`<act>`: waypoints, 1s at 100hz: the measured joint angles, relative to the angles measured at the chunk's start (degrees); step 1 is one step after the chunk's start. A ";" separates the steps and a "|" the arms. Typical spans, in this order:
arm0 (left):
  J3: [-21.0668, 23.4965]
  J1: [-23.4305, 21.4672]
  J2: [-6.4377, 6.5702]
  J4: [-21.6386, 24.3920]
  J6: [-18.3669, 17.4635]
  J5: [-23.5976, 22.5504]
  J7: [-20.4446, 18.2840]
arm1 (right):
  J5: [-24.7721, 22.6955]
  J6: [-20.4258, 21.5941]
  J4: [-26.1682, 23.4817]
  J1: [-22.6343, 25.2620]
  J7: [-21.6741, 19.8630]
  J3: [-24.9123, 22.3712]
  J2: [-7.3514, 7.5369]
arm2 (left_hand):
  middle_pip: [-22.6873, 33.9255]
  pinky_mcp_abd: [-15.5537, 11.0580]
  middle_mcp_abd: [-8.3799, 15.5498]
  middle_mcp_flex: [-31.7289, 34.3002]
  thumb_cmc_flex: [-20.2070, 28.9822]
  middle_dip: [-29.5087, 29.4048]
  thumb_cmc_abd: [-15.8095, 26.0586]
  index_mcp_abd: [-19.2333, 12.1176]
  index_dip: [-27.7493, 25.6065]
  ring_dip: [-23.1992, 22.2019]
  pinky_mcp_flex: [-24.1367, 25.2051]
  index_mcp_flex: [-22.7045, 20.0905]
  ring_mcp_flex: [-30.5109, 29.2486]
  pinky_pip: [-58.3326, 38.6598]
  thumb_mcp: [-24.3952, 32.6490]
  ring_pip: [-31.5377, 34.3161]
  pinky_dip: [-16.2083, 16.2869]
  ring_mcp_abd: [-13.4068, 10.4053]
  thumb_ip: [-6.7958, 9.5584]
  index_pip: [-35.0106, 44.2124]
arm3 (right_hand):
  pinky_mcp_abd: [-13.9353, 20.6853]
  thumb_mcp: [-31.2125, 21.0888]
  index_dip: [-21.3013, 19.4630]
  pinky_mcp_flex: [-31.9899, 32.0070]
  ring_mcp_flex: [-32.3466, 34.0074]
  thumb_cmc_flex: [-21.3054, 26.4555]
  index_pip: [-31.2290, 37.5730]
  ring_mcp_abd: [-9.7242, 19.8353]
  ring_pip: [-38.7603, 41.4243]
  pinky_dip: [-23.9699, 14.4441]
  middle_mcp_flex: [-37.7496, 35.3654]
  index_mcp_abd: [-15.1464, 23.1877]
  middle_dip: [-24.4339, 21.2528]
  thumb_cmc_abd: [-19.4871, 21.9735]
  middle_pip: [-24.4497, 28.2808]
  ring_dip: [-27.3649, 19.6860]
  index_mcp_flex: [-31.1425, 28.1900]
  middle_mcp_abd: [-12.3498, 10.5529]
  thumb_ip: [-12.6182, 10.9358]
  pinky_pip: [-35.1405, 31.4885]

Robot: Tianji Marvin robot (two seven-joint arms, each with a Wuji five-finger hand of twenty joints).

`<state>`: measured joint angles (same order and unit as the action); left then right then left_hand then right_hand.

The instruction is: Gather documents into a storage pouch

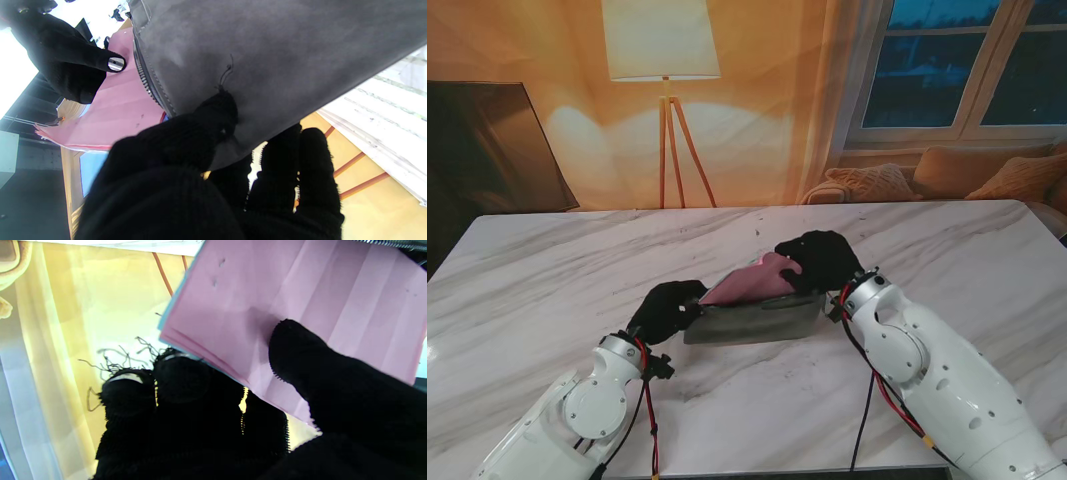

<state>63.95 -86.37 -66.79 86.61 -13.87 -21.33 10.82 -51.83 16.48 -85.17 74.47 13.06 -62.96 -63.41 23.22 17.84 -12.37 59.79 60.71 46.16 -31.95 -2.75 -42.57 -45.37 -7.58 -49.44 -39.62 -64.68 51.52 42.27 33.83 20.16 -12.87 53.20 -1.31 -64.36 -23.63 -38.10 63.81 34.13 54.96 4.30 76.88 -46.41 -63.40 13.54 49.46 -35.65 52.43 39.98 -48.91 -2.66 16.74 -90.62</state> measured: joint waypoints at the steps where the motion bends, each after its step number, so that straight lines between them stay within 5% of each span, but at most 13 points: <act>1: 0.00 0.00 0.00 0.02 0.02 0.00 0.00 | -0.18 0.09 -0.07 0.00 -0.03 -0.07 0.06 | 0.00 0.10 -0.01 0.00 0.01 0.00 0.00 0.00 0.02 -0.01 0.00 0.00 0.00 0.00 0.00 0.00 0.03 0.03 0.00 0.00 | 0.01 0.00 -0.08 -0.01 0.00 0.00 0.00 0.00 0.08 -0.06 0.00 -0.01 0.09 0.00 0.10 0.00 0.00 0.00 0.01 -0.01; 30: 0.15 -0.02 0.00 0.15 0.12 -0.15 -0.11 | -2.57 0.94 -1.09 -0.30 -0.24 -0.86 0.78 | -0.67 0.37 -0.22 -0.01 0.05 1.41 0.00 0.51 9.95 -0.93 0.04 0.01 0.00 0.01 -0.05 0.40 0.82 0.09 0.05 0.96 | 0.57 -0.01 -3.19 -1.48 1.39 -0.01 -0.02 0.13 3.28 -1.87 -1.36 -1.45 2.11 0.40 1.68 0.83 -0.32 0.00 0.01 -2.10; 69: 0.69 -0.47 0.12 0.61 0.35 -1.32 -0.41 | -6.56 0.22 -3.98 0.30 -1.88 -1.99 1.51 | -0.67 0.50 -0.27 -0.01 -0.79 2.34 -3.35 1.28 11.85 -1.80 0.04 0.11 0.00 0.01 3.19 0.54 1.38 0.13 0.41 2.27 | 0.57 -3.05 -3.40 -5.53 4.27 -0.83 -0.08 0.13 5.84 -2.33 -3.78 -4.19 2.29 -1.44 2.84 0.80 -2.92 0.00 -0.02 -4.89; 100: 0.81 -0.53 0.21 0.62 0.27 -1.92 -0.18 | -6.15 1.19 -5.37 -0.10 -5.91 -1.39 2.28 | -0.26 0.60 -0.36 -1.62 -3.25 3.94 -3.89 4.10 13.35 -1.83 0.15 6.25 1.30 0.43 3.73 2.71 2.09 0.54 0.46 -0.54 | 0.57 -3.10 -3.39 -5.55 4.97 -1.39 0.08 0.13 6.70 -2.33 -4.79 -4.26 2.88 -1.44 3.09 0.79 -3.02 -0.06 -0.02 -5.38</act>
<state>64.76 -86.90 -66.58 87.22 -13.60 -23.25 10.64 -57.98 17.66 -90.54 74.37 7.15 -64.35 -61.13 22.96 18.44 -12.74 58.16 57.46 50.10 -35.84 1.35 -29.21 -47.21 -7.43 -43.19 -38.33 -64.25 55.25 44.99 35.92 20.70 -12.40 52.66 -0.73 -67.46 -27.01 -43.64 68.78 32.74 55.04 4.43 83.58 -48.74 -68.20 9.28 52.34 -37.10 55.52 40.78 -51.93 -2.71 16.72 -96.00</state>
